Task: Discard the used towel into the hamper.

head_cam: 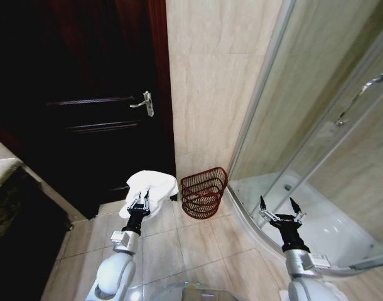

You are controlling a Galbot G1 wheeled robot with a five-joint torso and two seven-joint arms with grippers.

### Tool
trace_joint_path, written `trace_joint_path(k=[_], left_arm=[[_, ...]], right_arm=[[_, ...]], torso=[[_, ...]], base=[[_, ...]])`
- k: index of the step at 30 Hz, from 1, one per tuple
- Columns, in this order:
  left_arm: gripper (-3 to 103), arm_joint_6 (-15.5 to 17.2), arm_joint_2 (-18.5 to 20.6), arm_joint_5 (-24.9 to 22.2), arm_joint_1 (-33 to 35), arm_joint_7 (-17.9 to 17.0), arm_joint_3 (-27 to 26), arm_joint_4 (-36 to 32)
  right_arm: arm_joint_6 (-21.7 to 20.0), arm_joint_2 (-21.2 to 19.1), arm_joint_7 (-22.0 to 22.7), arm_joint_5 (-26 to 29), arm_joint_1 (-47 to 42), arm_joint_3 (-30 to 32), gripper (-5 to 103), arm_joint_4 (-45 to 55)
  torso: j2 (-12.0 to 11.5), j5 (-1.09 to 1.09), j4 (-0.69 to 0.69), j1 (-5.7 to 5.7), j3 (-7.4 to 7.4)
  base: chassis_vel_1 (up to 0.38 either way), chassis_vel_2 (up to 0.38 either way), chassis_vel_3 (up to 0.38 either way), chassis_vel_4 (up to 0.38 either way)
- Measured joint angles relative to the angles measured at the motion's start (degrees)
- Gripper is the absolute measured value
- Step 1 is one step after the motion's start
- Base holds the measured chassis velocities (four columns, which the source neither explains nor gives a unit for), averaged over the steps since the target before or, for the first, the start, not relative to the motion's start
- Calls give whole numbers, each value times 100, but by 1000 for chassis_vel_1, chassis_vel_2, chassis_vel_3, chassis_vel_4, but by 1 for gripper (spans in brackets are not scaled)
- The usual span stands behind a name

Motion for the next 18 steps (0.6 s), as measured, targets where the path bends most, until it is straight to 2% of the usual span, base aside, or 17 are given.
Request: trace_joint_path(k=[18], left_arm=[[9,-35,-35,-4,-22,-66,6,57]], right_arm=[[19,-39,-26,39,19,1,100,-80]], torso=[[-440,0,0,-192,-247]], base=[[0,0,0,0]])
